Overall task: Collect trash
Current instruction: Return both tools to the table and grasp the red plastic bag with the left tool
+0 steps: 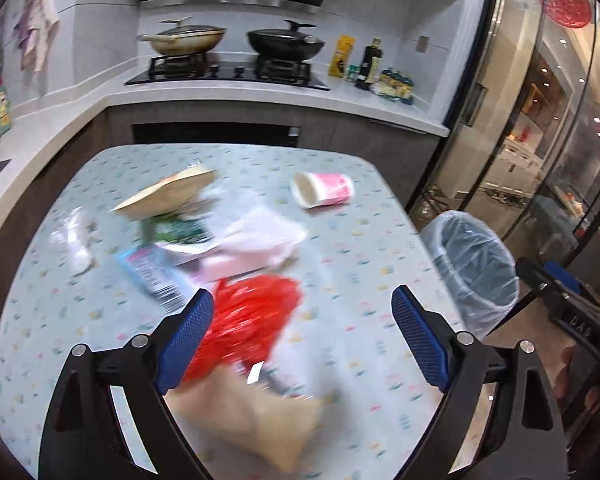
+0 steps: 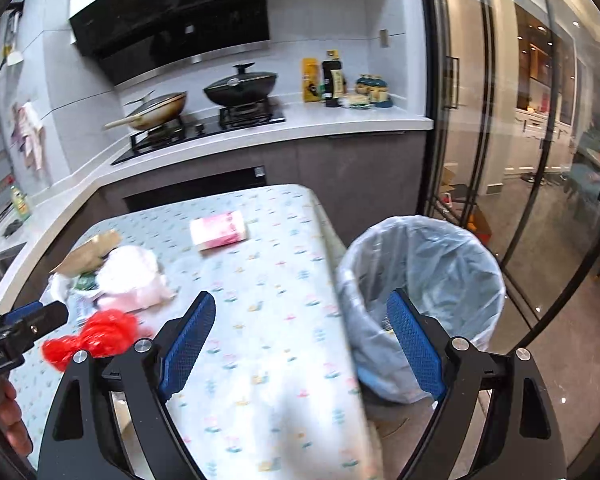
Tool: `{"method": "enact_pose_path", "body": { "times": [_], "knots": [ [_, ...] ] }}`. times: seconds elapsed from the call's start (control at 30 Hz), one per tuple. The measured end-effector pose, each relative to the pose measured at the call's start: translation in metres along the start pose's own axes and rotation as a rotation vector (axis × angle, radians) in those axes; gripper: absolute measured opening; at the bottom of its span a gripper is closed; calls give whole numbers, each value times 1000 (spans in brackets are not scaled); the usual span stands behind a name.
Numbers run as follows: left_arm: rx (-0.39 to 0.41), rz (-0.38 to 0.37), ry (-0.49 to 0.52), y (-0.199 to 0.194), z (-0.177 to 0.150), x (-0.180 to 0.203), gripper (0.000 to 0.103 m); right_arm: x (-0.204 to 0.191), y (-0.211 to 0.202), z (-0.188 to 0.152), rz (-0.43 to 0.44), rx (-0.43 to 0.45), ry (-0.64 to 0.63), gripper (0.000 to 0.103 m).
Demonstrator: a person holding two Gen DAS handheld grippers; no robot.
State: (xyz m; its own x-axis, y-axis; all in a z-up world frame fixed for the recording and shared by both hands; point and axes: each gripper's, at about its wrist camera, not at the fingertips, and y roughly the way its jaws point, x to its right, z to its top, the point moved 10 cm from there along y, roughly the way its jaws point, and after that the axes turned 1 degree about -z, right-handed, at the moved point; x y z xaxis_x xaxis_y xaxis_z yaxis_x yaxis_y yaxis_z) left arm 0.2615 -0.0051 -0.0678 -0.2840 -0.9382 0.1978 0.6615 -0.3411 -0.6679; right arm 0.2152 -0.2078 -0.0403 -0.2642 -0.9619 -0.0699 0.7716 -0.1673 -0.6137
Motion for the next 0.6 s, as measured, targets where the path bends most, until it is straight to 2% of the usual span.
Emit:
{"method": "enact_pose_path", "body": {
  "times": [0.13,0.27,0.6],
  "knots": [
    [-21,29,-40,-12,-17,-43,86,-37,-6,-14,37,-19,-10,84],
    [-29,56,-44,-19,-27,-68,86,-64,-8,-26,52,-41,-16,84],
    [-82,30,67,-4,-45,-74,86,-95,-7,-38,67,-95,-31,84]
  ]
}}
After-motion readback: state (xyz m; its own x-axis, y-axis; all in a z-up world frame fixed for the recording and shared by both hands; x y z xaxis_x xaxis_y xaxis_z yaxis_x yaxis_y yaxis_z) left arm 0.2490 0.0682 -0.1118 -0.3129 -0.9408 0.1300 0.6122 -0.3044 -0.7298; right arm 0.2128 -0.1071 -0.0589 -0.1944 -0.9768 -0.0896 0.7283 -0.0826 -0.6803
